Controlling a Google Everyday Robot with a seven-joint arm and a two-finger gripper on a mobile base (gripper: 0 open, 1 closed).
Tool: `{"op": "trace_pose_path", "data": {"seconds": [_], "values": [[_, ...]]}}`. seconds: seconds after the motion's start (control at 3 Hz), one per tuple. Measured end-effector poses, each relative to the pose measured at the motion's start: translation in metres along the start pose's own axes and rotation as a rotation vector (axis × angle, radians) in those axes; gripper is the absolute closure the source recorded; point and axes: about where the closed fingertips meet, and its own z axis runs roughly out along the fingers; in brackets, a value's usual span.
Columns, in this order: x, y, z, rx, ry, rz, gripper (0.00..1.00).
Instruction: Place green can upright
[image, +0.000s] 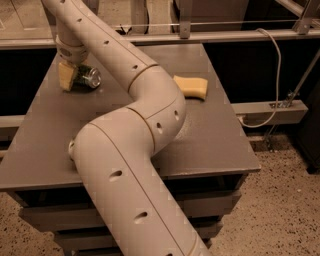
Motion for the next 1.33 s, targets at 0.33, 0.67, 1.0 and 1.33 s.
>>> {"op": "trace_pose_path", "data": {"seconds": [0.33,0.67,1.0,1.33], "values": [[-0.001,0.0,-0.004,0.0,0.0,0.0,0.87],[-0.001,-0.003,-0.01,0.005,-0.015,0.002,1.0],[0.014,-0.028,-0.105,0.062,-0.234,0.033,1.0],[0.048,-0.021,-0.18,0.071,-0.476,0.049,1.0]]}}
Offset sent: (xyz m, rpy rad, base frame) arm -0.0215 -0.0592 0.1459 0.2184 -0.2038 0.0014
